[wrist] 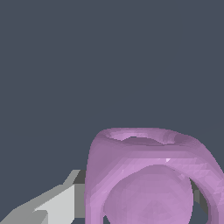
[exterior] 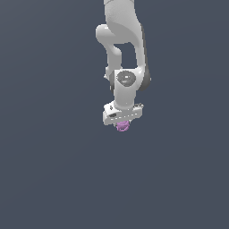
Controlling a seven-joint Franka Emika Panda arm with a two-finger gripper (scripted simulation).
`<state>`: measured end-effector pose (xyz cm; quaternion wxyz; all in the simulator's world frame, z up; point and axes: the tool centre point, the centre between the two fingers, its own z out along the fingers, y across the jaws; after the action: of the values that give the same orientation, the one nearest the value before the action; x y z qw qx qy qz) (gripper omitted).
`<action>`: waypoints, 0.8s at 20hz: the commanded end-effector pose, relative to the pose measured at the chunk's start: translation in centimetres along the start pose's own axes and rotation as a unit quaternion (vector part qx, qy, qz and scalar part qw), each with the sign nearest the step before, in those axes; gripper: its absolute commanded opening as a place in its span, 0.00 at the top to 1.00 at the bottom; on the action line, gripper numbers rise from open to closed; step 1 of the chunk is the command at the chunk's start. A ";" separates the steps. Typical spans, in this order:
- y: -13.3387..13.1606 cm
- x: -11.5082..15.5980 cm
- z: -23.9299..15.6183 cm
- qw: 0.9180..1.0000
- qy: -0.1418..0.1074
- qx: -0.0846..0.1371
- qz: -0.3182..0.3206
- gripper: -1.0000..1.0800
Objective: Pick up the object and move it to a goal position.
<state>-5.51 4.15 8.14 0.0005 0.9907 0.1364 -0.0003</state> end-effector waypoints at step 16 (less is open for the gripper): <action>-9.1 -3.9 -11.8 1.000 0.000 -0.001 -0.001 1.00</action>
<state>-11.26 11.40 19.15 0.0011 0.9905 0.1374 0.0004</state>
